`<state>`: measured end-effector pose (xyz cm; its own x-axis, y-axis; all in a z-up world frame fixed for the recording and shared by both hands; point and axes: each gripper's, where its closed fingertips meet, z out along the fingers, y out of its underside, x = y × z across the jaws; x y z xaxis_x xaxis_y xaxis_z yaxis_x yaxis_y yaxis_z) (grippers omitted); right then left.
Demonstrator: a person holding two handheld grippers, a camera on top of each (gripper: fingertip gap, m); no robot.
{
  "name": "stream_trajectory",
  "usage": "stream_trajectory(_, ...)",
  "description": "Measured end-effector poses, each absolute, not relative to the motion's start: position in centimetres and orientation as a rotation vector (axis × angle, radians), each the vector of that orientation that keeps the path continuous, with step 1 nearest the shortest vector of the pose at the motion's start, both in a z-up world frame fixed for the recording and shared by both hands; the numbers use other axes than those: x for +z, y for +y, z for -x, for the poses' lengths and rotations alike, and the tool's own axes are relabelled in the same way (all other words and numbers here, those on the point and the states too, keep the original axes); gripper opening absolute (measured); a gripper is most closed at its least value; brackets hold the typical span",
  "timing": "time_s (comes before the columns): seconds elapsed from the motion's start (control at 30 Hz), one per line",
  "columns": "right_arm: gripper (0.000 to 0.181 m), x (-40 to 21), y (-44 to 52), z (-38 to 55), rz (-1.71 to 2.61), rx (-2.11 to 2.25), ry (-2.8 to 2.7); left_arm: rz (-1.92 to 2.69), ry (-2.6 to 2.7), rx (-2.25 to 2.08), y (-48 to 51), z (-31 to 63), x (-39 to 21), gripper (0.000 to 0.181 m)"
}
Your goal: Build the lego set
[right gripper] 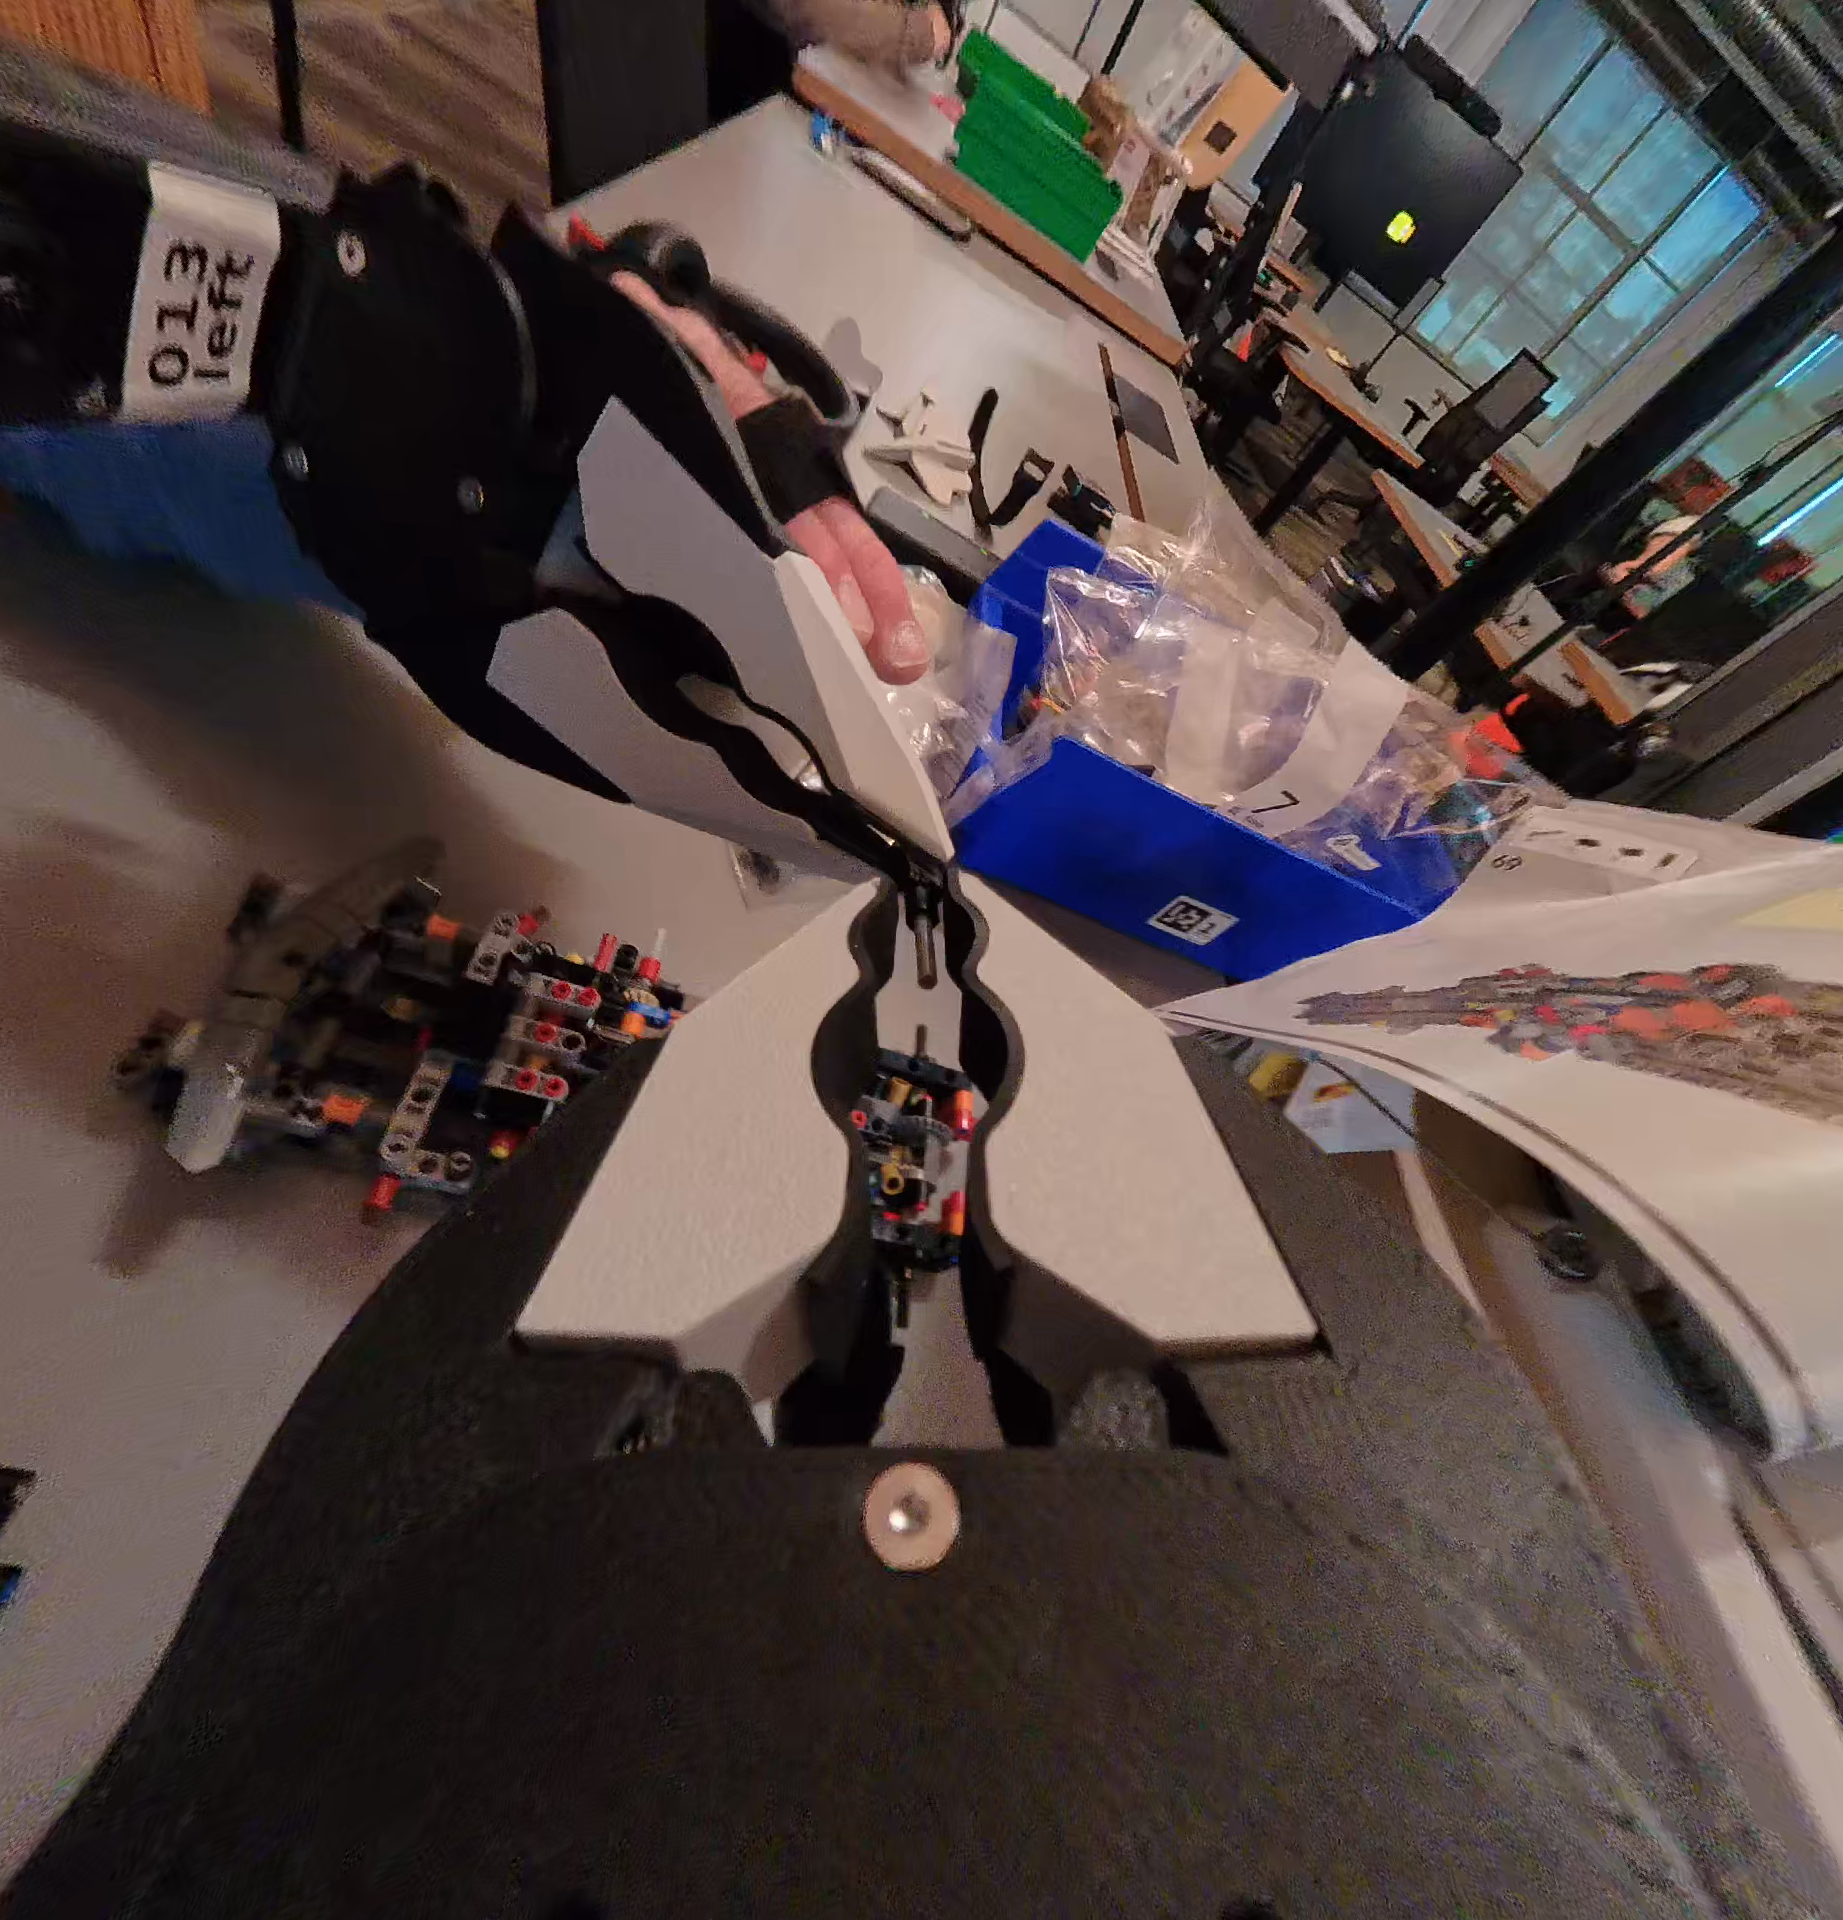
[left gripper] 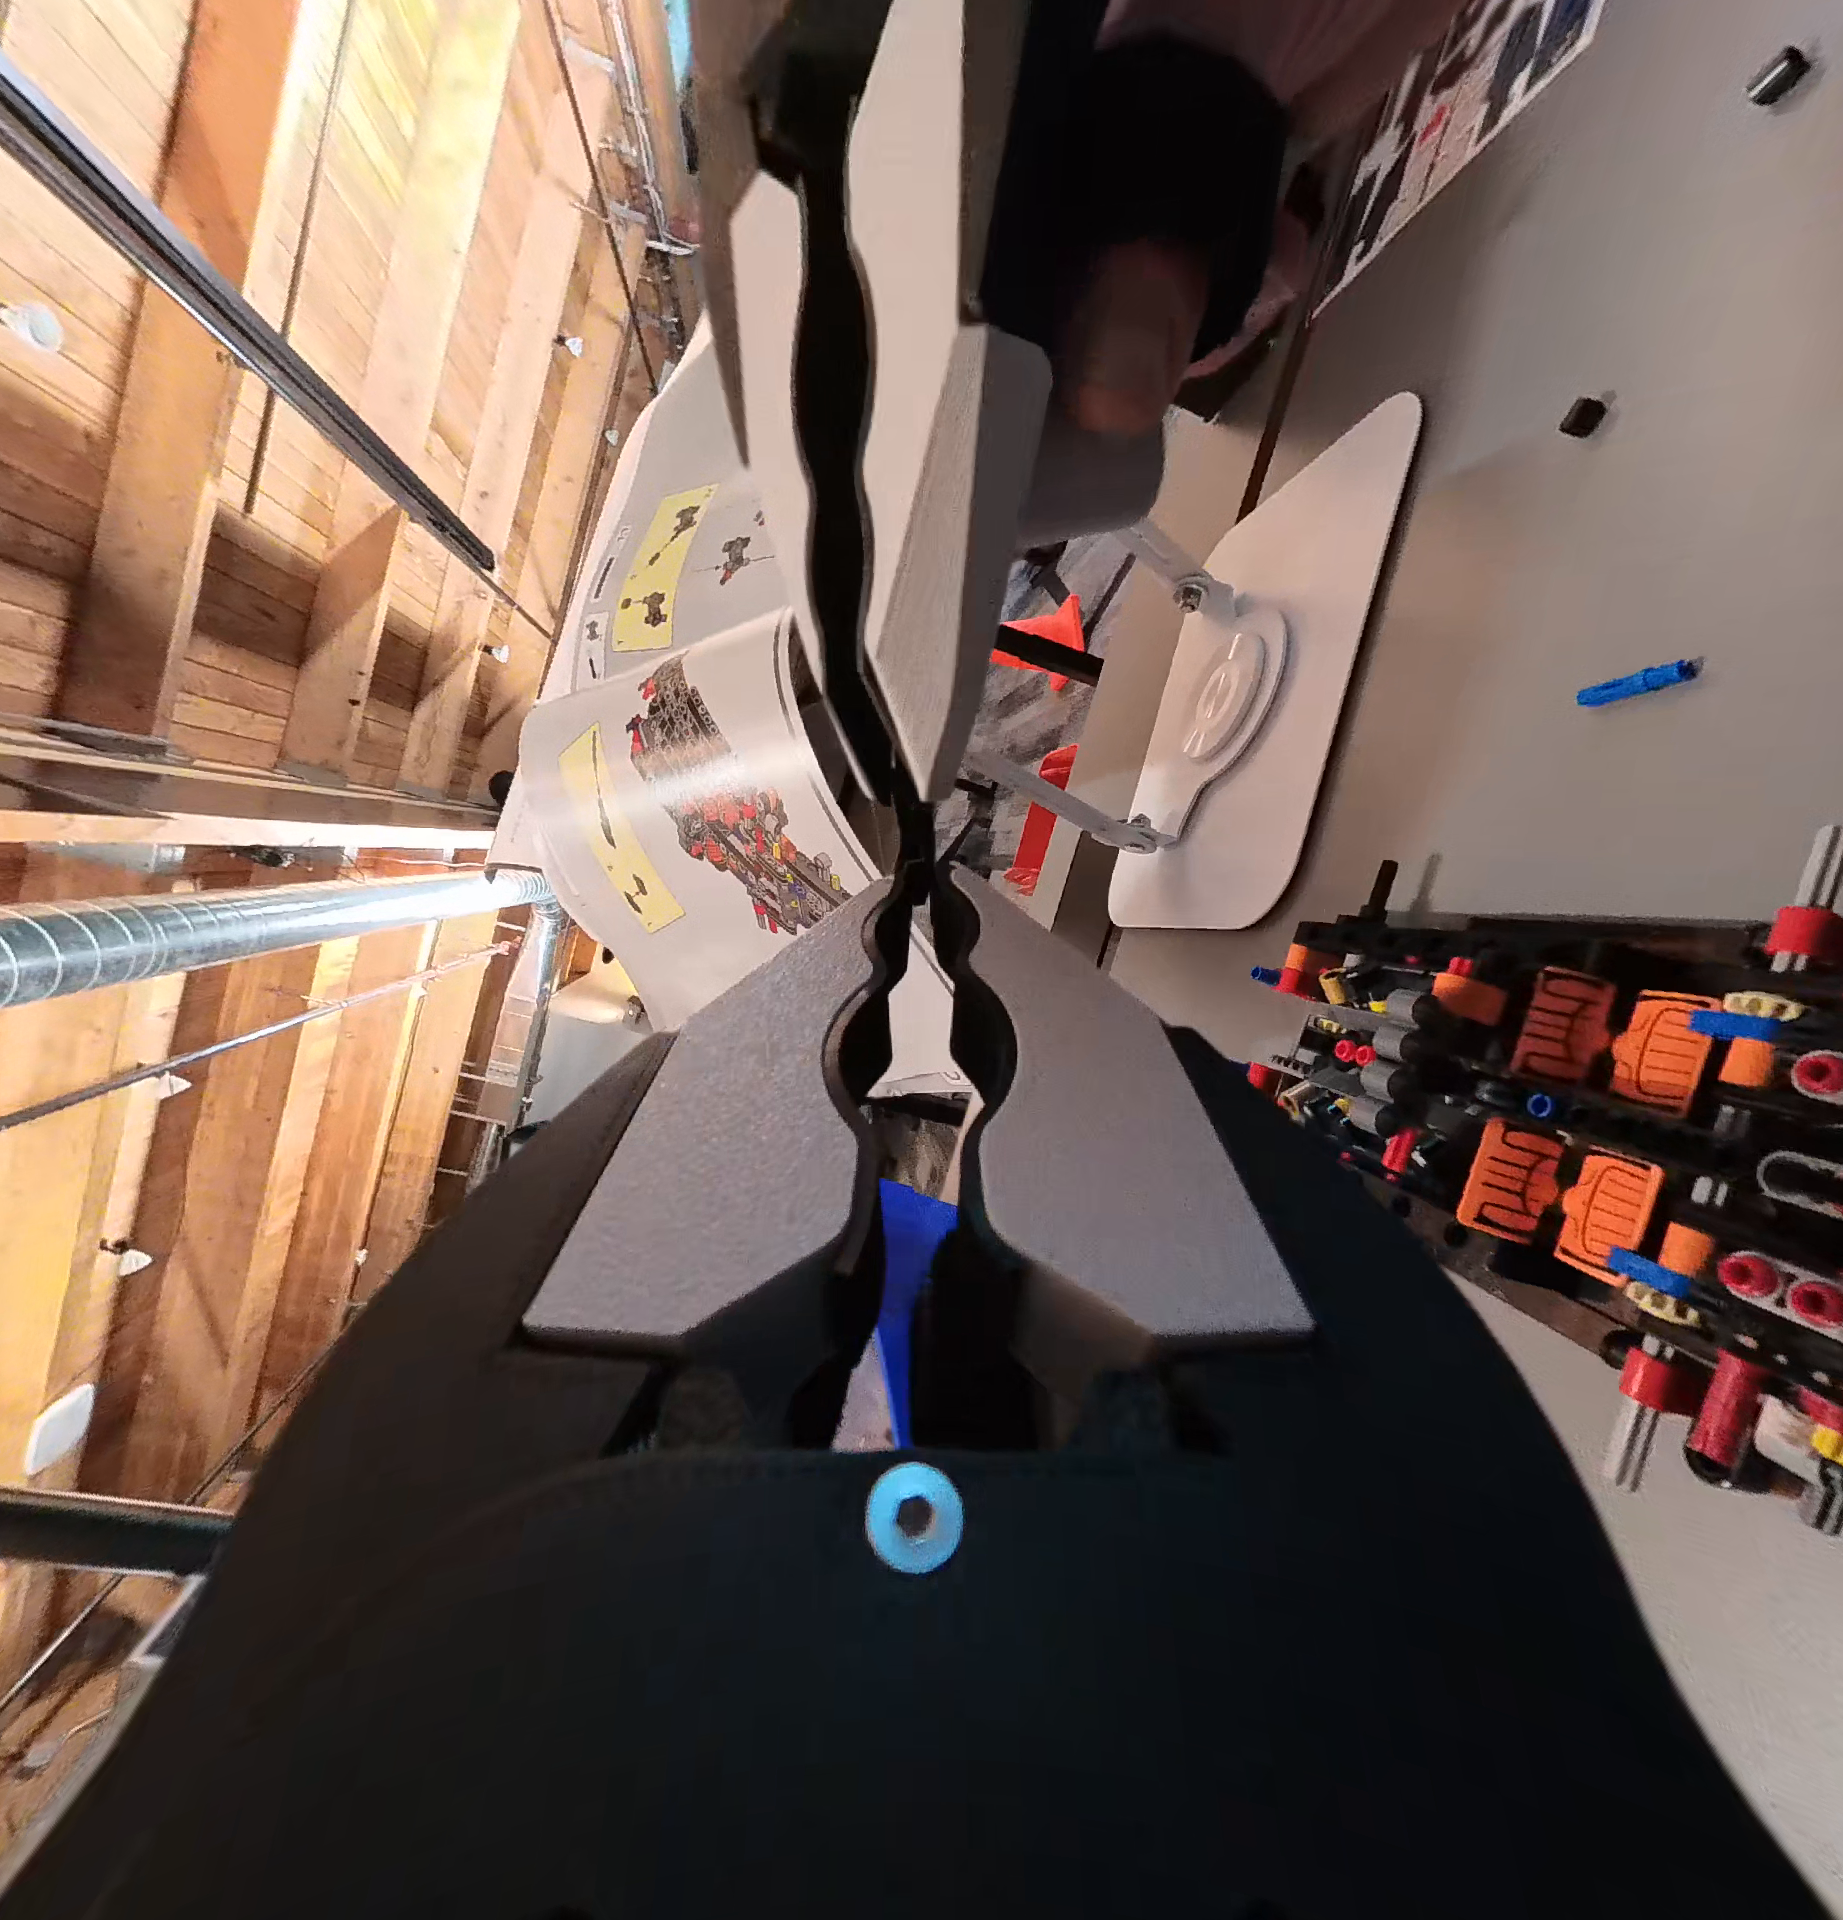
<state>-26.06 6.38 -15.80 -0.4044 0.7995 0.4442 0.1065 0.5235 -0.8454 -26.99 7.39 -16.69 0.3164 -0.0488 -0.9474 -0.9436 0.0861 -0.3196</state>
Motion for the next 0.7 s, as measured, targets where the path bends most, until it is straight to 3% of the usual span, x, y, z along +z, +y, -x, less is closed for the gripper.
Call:
stream_trajectory(0.23, 0.004, -15.3, 6.4, 26.1, 0.654, 0.737, -1.841, 1.294, 0.97, 0.811, 7.3, 27.1, -15.8, 0.003)
stream_trajectory(0.43, 0.003, -15.0, 6.6, 25.8, 0.647, 0.704, -1.825, 1.314, 0.895, 0.734, 7.1, 27.7, -15.2, 0.018)
stream_trajectory(0.7, 0.003, -15.2, 6.5, 25.7, 0.664, 0.736, -1.843, 1.335, 0.944, 0.689, 7.4, 26.5, -16.0, 0.002)
